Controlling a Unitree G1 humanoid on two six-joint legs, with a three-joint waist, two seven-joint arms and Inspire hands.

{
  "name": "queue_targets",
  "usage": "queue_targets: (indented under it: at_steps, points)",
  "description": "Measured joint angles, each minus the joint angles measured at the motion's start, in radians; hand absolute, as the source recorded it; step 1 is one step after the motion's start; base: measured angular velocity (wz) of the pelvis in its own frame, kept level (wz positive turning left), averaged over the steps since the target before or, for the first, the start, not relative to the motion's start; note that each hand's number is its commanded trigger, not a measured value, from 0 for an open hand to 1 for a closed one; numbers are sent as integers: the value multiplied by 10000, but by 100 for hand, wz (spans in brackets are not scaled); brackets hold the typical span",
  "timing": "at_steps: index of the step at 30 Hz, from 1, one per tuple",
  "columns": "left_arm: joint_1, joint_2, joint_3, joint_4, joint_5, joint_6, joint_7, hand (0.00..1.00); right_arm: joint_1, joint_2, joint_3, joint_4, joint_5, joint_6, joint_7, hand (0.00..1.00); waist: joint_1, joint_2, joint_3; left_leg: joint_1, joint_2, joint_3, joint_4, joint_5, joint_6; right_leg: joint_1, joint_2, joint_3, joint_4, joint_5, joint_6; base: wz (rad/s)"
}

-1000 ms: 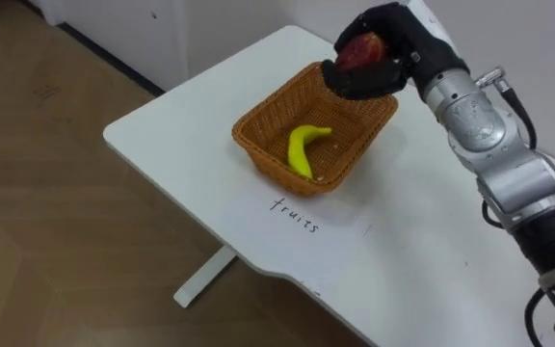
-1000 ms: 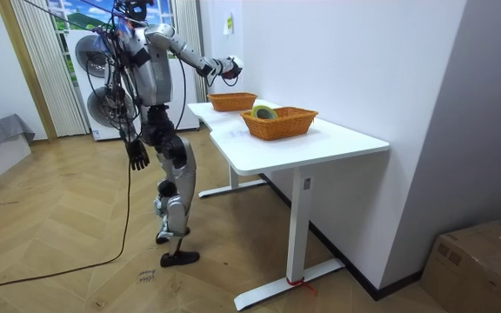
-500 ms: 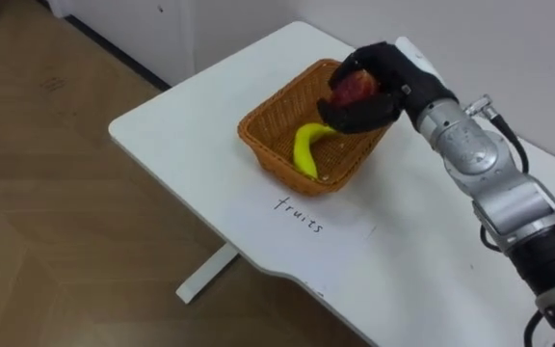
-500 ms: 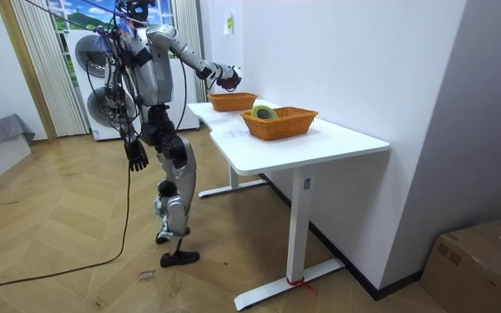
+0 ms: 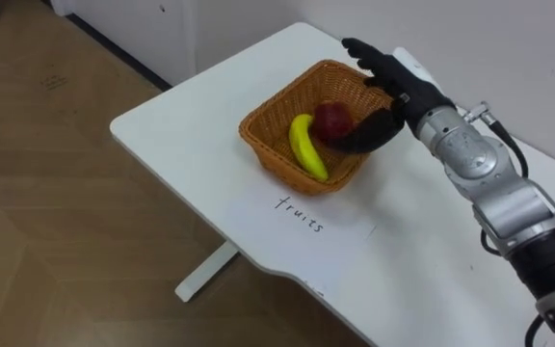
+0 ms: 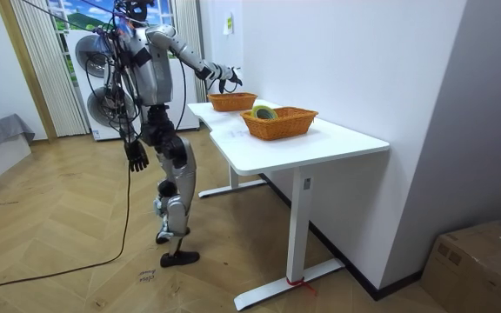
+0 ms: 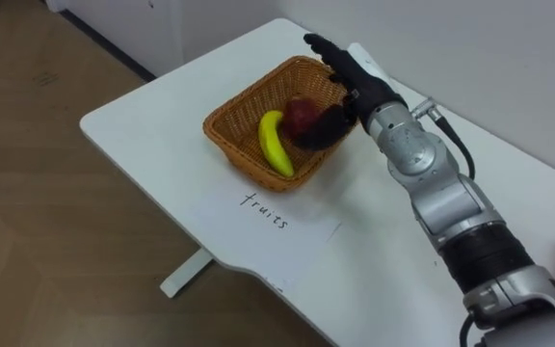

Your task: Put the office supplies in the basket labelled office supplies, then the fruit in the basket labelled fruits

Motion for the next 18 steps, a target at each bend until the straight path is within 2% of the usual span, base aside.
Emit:
queue_targets:
  at_steps: [18]
  points:
    - [-1, 1, 1, 1, -1, 0, -7, 0, -1, 0, -1, -3, -2, -2, 2, 0, -4, 45, 9, -7, 0, -2, -6, 0, 1, -11, 0, 1, 3, 0, 0, 0]
